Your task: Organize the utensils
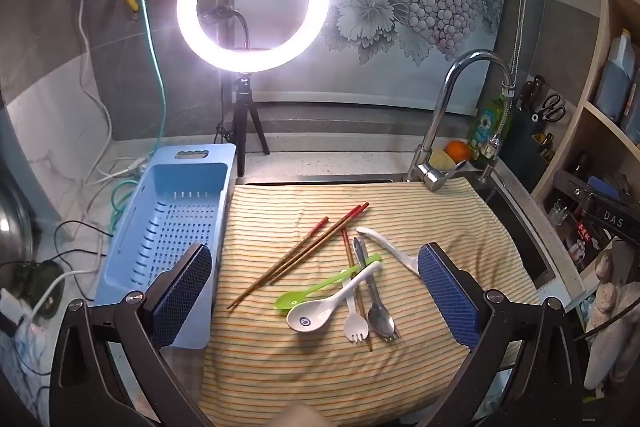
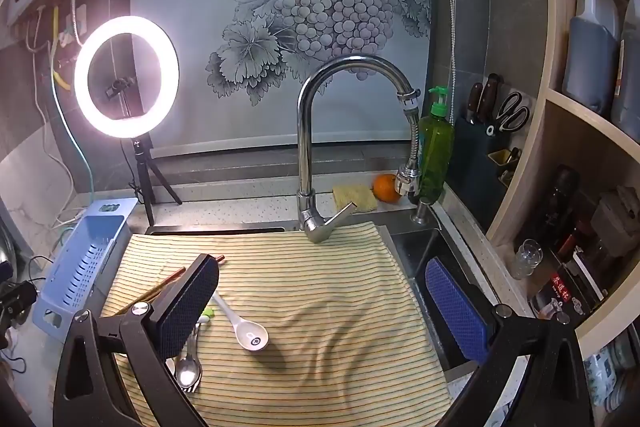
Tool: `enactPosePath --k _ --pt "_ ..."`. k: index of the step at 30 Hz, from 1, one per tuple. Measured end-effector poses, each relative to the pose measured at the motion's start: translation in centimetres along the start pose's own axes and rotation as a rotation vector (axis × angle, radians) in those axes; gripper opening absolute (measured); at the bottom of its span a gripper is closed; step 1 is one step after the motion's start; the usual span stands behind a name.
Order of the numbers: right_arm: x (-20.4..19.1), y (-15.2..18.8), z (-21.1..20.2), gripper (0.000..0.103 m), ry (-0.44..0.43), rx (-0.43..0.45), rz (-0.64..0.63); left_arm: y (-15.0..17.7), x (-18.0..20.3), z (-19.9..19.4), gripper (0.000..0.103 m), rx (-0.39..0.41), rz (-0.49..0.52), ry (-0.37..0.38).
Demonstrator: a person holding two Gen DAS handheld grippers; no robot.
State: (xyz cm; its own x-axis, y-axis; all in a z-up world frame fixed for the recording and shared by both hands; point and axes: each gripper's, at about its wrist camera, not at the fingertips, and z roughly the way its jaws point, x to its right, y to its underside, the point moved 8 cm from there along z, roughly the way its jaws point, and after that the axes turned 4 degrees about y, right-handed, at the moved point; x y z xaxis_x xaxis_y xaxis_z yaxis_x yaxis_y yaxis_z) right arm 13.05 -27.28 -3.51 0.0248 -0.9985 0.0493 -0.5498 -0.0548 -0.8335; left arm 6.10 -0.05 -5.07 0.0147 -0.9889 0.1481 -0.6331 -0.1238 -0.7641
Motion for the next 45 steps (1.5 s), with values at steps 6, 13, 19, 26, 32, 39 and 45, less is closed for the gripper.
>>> enactPosePath --k 6,13,19,26,32,39,45 --pt "0.0 -0.1 0.0 0.102 0.006 0.004 -0.008 0.3 -0.2 0.1 0.102 0.005 0.013 -0.007" --pt "-0.1 0.1 0.1 0.102 0.001 -0.001 -0.005 -0.1 -0.4 0.0 0.102 0.005 0.019 -0.007" --pt "-0.1 -0.1 -0.1 0.102 0.002 0.000 0.000 0.0 0.5 -0.1 0.102 0.002 0.028 -0.009" --pt "0.0 -0.1 -0.2 0.102 -0.001 -0.001 0.000 0.0 0.6 -0.2 0.102 0.001 0.025 -0.012" --pt "-0.1 0.0 -0.2 0.102 -0.001 -0.001 0.000 0.0 0.9 -0.2 0.102 0.001 0.030 -0.013" --pt "-0.1 0.1 -0.4 0.102 -0.004 -0.006 0.003 0.2 0.9 -0.2 0.102 0.001 0.032 -0.013" --pt "0.0 0.5 -0.4 0.102 -0.005 -0.008 0.009 0.3 1.0 -0.3 0.102 0.000 0.035 -0.011"
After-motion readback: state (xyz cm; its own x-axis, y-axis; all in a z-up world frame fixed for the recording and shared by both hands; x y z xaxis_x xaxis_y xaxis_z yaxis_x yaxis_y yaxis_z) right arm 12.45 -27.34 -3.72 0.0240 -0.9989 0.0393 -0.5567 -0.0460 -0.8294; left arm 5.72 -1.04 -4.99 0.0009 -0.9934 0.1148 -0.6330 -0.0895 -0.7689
